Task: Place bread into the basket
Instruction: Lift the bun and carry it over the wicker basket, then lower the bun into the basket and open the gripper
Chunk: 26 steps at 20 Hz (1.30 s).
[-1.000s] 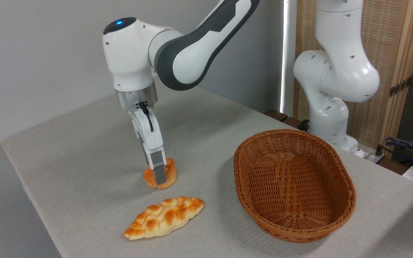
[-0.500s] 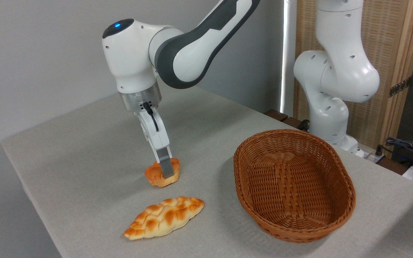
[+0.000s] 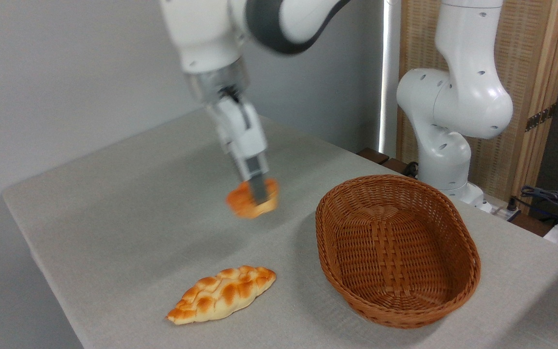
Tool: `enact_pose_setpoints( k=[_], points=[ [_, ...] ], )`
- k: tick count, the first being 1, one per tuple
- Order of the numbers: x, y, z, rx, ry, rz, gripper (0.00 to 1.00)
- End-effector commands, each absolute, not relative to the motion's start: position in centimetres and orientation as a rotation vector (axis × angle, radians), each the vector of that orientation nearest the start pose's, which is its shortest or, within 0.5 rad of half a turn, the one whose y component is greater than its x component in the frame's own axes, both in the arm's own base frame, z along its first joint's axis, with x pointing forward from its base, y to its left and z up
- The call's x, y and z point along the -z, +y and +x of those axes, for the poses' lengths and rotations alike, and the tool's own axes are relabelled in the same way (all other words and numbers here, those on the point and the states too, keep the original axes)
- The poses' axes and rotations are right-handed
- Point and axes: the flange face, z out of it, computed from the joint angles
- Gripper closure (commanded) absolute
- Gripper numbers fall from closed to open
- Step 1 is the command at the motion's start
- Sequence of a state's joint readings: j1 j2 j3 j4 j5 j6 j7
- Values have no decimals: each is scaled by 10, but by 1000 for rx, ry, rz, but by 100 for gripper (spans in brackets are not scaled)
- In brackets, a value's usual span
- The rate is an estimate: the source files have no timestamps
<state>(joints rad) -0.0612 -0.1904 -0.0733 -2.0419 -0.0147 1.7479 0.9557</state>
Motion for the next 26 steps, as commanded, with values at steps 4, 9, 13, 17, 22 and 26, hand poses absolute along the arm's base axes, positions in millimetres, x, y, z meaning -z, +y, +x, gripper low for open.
enact_pose_setpoints(
  k=[4,9,13,17,22,26],
  points=[
    [-508,57,388,-206,2094,-2610,72],
    [-444,51,373,-458,2203,-2437,34],
    [-435,41,375,-447,2226,-2413,0],
    [-430,41,376,-485,2235,-2421,0],
    [-448,43,383,-447,2207,-2431,0],
    [-531,36,428,-85,2054,-2604,0]
  ],
)
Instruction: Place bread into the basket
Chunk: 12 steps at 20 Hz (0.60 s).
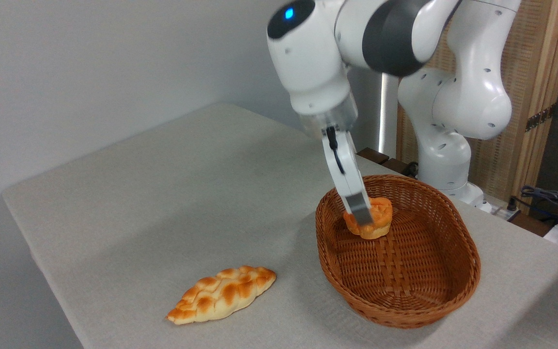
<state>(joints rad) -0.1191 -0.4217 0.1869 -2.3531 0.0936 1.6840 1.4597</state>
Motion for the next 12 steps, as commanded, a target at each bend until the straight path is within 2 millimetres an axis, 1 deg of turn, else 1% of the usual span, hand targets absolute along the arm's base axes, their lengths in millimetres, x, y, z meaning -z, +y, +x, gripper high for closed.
enact_pose_setpoints(
  k=[1,2,4,6,7,9,10,11,12],
  points=[
    [-551,34,443,39,1985,-2684,0],
    [-569,34,454,133,1897,-2759,0],
    [-596,33,484,184,1661,-2879,0],
    [-608,24,509,178,1443,-2966,0],
    [-614,18,520,180,1369,-2985,0],
    [-623,12,531,197,1293,-3007,0],
    [-625,9,532,204,1298,-3000,0],
    [-626,-1,537,189,1323,-2982,0],
    [-626,-4,540,157,1330,-2951,0]
  ],
)
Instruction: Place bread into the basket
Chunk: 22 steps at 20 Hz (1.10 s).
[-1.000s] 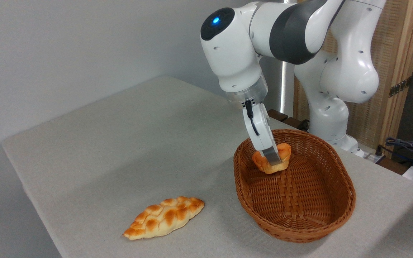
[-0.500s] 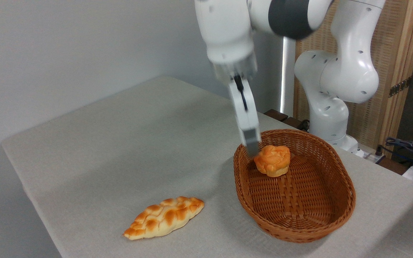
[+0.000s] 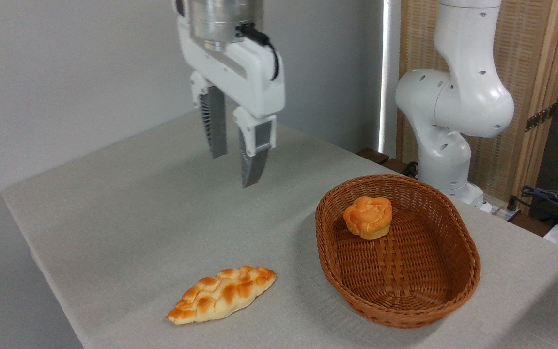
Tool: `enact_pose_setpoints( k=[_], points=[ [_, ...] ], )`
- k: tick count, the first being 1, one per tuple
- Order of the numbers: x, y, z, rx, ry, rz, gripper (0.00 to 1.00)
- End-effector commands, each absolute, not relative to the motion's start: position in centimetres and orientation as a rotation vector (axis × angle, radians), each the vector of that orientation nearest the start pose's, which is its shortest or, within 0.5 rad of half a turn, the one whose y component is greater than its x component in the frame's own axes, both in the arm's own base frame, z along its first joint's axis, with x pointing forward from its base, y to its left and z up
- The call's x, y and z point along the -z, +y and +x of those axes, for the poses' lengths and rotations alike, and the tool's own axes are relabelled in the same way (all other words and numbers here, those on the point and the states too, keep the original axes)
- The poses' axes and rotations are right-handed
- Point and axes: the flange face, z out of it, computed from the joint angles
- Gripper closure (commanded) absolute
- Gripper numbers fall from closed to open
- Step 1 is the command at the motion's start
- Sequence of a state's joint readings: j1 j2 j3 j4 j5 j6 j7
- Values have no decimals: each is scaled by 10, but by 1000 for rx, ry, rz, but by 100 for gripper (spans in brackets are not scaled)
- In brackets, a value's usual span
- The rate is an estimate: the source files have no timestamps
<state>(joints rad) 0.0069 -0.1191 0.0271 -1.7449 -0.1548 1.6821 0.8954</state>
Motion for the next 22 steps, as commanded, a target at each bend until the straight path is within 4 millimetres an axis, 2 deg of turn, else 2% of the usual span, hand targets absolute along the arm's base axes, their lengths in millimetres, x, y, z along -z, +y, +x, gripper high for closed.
enact_pose_setpoints(
  k=[1,3,6,10,22],
  points=[
    [-626,-5,542,122,1330,-2911,0],
    [-625,-8,543,90,1318,-2886,0],
    [-624,-7,547,39,1233,-2940,0],
    [-623,-6,553,9,1230,-2949,0],
    [-623,2,555,8,1212,-2925,0]
  ],
)
